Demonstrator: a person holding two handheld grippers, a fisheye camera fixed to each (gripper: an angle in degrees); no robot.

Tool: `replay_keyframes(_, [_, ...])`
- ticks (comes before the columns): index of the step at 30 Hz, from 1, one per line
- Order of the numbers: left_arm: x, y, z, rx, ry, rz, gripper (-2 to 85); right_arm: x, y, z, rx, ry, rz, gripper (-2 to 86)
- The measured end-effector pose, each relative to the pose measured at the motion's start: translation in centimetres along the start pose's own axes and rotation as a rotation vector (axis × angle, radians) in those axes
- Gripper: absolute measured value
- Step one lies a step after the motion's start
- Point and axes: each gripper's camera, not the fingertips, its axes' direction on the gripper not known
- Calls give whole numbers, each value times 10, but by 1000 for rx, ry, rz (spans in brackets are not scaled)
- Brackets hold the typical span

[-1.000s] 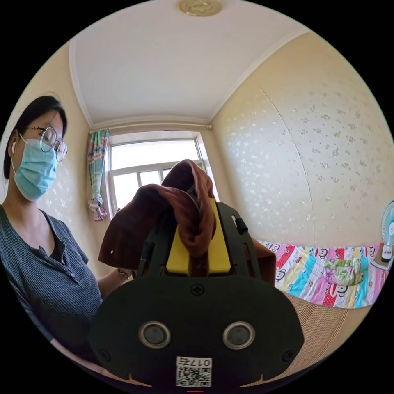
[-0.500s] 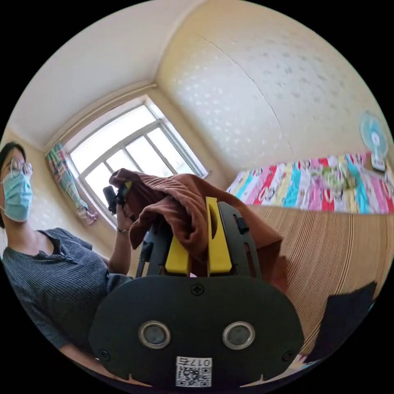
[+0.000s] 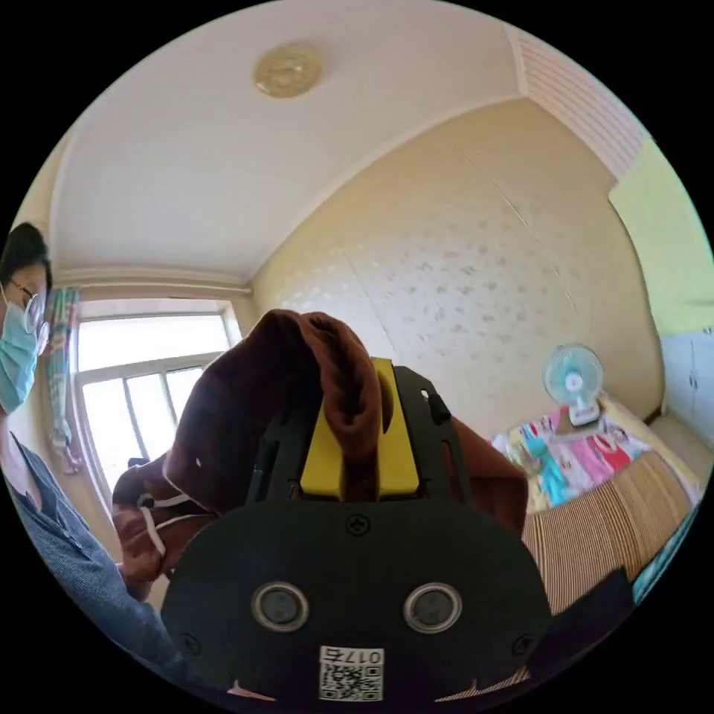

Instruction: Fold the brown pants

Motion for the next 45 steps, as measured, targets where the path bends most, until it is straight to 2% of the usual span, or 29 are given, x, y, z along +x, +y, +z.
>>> replay_keyframes(3, [-3, -19, -65, 150, 39, -39, 31, -44, -43, 52, 37, -157, -83, 74])
replay_keyframes(6, [-2, -28, -147, 285, -62, -64, 29, -93, -63, 120, 30, -252, -126, 75])
replay_keyframes(8, [-6, -26, -200, 355, -145, -119, 29, -120, -67, 172, -43, -341, -124, 76])
replay_keyframes(11, [-19, -6, -287, 450, -306, -266, 35, -160, -49, 281, -304, -498, -109, 79])
replay_keyframes(13, [-37, 26, -355, 473, -462, -448, 42, -189, 2, 380, -670, -583, -63, 87])
replay_keyframes(14, [-43, 37, -371, 464, -511, -507, 48, -195, 21, 404, -784, -585, -46, 92])
replay_keyframes(16, [-71, 99, -432, 435, -688, -826, 87, -212, 117, 470, -1215, -515, -21, 120])
replay_keyframes(17, [-78, 119, -446, 434, -718, -914, 99, -213, 142, 477, -1293, -482, -20, 129])
replay_keyframes(19, [-99, 201, -499, 394, -792, -1229, 133, -202, 237, 476, -1556, -382, -1, 142])
replay_keyframes(20, [-103, 221, -510, 371, -799, -1297, 134, -196, 259, 470, -1613, -375, 21, 143])
replay_keyframes(22, [-115, 289, -550, 333, -755, -1530, 137, -157, 339, 428, -1800, -412, 195, 133])
replay_keyframes(23, [-117, 303, -560, 338, -727, -1576, 137, -145, 356, 414, -1839, -426, 252, 125])
replay_keyframes(26, [-130, 346, -601, 336, -597, -1731, 137, -73, 414, 324, -1949, -454, 607, 81])
replay_keyframes(30, [-171, 353, -661, 256, -508, -1820, 140, 30, 411, 172, -1779, -297, 1104, 56])
replay_keyframes(32, [-196, 351, -689, 225, -485, -1847, 142, 66, 388, 100, -1593, -203, 1293, 48])
replay_keyframes(34, [-232, 351, -723, 203, -462, -1881, 146, 97, 351, -2, -1229, -62, 1512, 35])
replay_keyframes(35, [-241, 351, -731, 196, -459, -1892, 146, 100, 341, -28, -1117, -30, 1557, 32])
replay_keyframes(37, [-275, 356, -760, 185, -414, -1960, 147, 94, 308, -129, -624, 75, 1675, 22])
replay_keyframes(38, [-283, 356, -767, 191, -399, -1976, 147, 87, 301, -151, -504, 93, 1689, 19])
replay_keyframes(40, [-308, 351, -794, 171, -411, -2054, 148, 50, 282, -224, -107, 162, 1691, 12])
replay_keyframes(42, [-320, 346, -812, 138, -440, -2106, 150, 18, 273, -258, 53, 226, 1679, 10])
replay_keyframes(45, [-332, 340, -835, 73, -452, -2152, 130, -29, 272, -288, 175, 295, 1787, 10])
